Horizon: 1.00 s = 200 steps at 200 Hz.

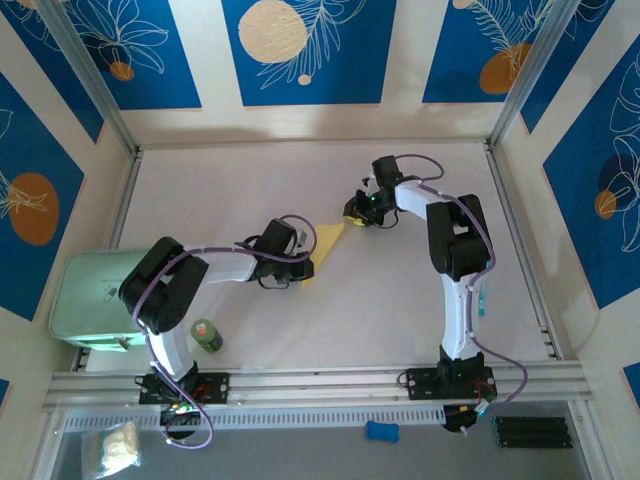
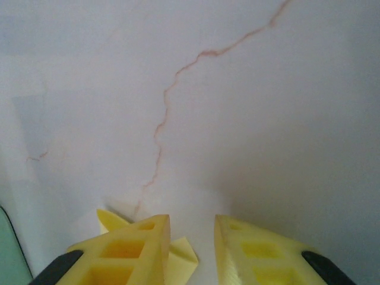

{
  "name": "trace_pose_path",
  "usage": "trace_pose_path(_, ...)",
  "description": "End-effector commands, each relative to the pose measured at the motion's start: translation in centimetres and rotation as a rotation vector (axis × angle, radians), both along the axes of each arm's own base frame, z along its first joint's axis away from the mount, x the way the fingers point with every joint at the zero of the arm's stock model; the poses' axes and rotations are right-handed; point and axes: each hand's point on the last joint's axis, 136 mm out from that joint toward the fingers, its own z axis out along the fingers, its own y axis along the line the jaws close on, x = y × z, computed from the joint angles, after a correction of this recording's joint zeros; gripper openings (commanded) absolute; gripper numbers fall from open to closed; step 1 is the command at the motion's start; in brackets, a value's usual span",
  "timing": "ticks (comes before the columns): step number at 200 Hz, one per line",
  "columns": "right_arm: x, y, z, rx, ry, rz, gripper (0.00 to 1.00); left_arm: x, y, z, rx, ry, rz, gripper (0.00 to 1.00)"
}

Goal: Fold a paper plane with a square sheet of paper (pick it up from the middle)
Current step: Turn over the paper plane at the center of the table.

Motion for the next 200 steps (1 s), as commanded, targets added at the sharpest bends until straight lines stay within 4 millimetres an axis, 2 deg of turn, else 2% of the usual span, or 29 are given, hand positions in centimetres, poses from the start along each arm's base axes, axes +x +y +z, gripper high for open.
trace_pose_path(1,-1.3,-0.1,5.0,-0.034,-0.098,0.009,0.28,-0.4,0.1,2.2,-0.014,0.024,0.002,0.08)
trace_pose_path(27,-4.2,-1.1,5.2,-0.121,-0.072,-0.031,0.32,1.2,0.2,7.3,-0.077,-0.092,0.036,0.26)
trace_pose_path(54,-7.0,-1.8,5.1,-0.215,-0.047,-0.062,0.39,2.0,3.4,9.1,-0.043,-0.157,0.136,0.45)
trace_pose_path(82,-9.1,-0.8,5.5,-0.346,-0.045,-0.046,0.47,2.2,7.9,8.8,0.052,-0.192,0.243,0.67)
trace_pose_path(96,-10.0,0.7,5.7,-0.390,-0.047,-0.023,0.52,2.2,9.9,8.4,0.102,-0.202,0.282,0.76)
trace_pose_path(124,-11.4,3.5,4.7,-0.468,-0.001,-0.023,0.56,1.9,13.0,7.4,0.195,-0.220,0.332,0.88)
trace_pose_path(156,-11.6,6.0,3.4,-0.543,0.023,-0.031,0.60,1.5,14.9,6.4,0.247,-0.210,0.356,0.94)
trace_pose_path(200,-10.8,7.0,2.3,-0.656,0.028,-0.065,0.62,1.0,16.0,5.6,0.268,-0.196,0.368,0.95)
